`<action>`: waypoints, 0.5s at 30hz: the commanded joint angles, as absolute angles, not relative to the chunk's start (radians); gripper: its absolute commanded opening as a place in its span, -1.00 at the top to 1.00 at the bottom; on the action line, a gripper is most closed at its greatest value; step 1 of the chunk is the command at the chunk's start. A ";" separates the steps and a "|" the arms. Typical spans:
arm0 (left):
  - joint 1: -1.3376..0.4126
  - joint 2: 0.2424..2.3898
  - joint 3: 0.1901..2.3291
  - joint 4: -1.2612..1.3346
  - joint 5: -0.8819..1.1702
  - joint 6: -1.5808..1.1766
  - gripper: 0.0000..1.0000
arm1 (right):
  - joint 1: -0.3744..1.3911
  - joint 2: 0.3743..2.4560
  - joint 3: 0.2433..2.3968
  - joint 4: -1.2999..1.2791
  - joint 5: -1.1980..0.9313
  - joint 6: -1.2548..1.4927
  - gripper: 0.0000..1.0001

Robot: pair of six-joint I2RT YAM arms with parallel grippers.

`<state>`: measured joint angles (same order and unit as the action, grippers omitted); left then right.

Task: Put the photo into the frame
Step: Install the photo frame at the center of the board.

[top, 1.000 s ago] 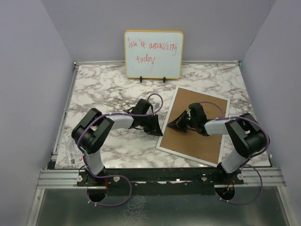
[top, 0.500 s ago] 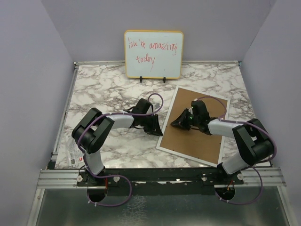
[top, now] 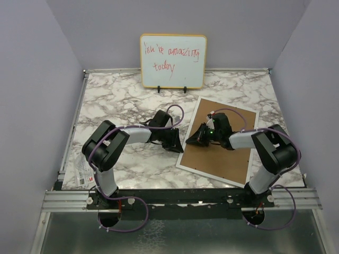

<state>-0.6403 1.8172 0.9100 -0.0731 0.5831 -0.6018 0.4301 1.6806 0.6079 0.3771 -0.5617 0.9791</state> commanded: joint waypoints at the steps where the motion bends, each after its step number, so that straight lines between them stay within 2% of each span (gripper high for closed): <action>1: -0.634 1.900 0.862 -0.226 0.419 -0.525 0.45 | 0.433 1.724 0.633 0.380 -0.583 0.979 0.90; 15: -0.634 1.905 0.862 -0.235 0.416 -0.518 0.46 | 0.433 1.712 0.584 0.390 -0.457 1.020 0.95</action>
<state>-0.6369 1.8194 0.9146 -0.0803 0.5838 -0.6006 0.4309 1.7149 0.6064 0.3836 -0.5373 1.0035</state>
